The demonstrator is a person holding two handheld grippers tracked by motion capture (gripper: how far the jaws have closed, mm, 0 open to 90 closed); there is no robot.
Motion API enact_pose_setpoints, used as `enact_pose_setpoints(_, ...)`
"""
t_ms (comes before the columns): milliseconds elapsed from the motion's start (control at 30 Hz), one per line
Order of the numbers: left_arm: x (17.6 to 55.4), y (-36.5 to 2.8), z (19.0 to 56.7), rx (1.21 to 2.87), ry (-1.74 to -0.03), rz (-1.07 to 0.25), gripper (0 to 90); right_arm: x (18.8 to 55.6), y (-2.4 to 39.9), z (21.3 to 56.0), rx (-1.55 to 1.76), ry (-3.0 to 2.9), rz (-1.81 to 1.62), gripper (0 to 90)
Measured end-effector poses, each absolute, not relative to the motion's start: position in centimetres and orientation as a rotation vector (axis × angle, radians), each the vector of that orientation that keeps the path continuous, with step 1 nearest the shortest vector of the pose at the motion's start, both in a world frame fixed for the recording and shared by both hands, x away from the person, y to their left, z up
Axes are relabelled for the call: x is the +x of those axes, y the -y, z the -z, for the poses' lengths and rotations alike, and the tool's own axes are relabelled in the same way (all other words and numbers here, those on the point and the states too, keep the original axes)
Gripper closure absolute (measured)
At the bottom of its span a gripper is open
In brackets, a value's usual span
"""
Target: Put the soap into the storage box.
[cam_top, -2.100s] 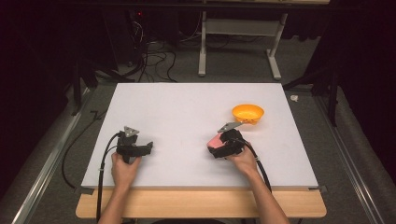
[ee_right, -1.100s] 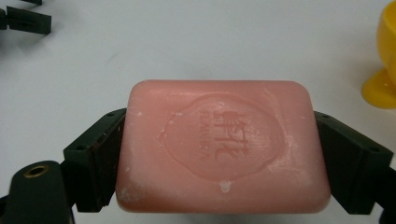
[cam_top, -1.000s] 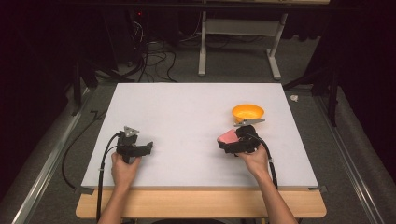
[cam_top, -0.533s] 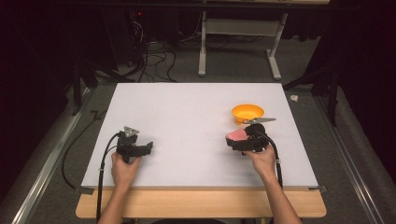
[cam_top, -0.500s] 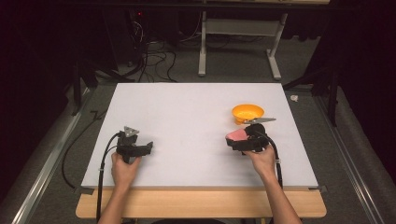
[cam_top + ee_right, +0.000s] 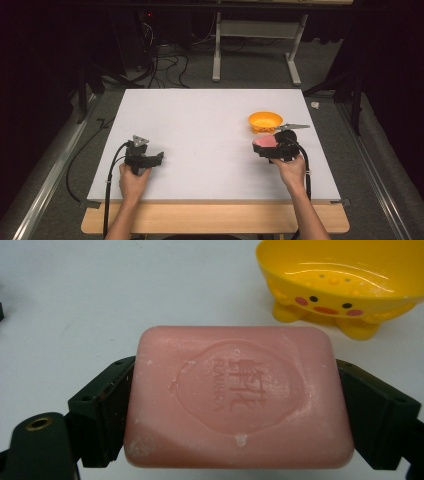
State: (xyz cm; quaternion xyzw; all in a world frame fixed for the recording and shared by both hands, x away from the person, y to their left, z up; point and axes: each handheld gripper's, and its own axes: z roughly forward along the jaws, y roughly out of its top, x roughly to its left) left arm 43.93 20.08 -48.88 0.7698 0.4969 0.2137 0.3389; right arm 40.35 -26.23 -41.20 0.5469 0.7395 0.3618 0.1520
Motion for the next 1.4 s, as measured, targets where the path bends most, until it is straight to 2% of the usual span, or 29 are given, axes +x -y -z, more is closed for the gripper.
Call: enact_pose_setpoints(1400, 43.9, -20.1, 48.9, 2.004, -1.294, -0.556, 17.5, 44.4, 27.3, 38.1, 1.693, -2.016, -0.970, 13.7)
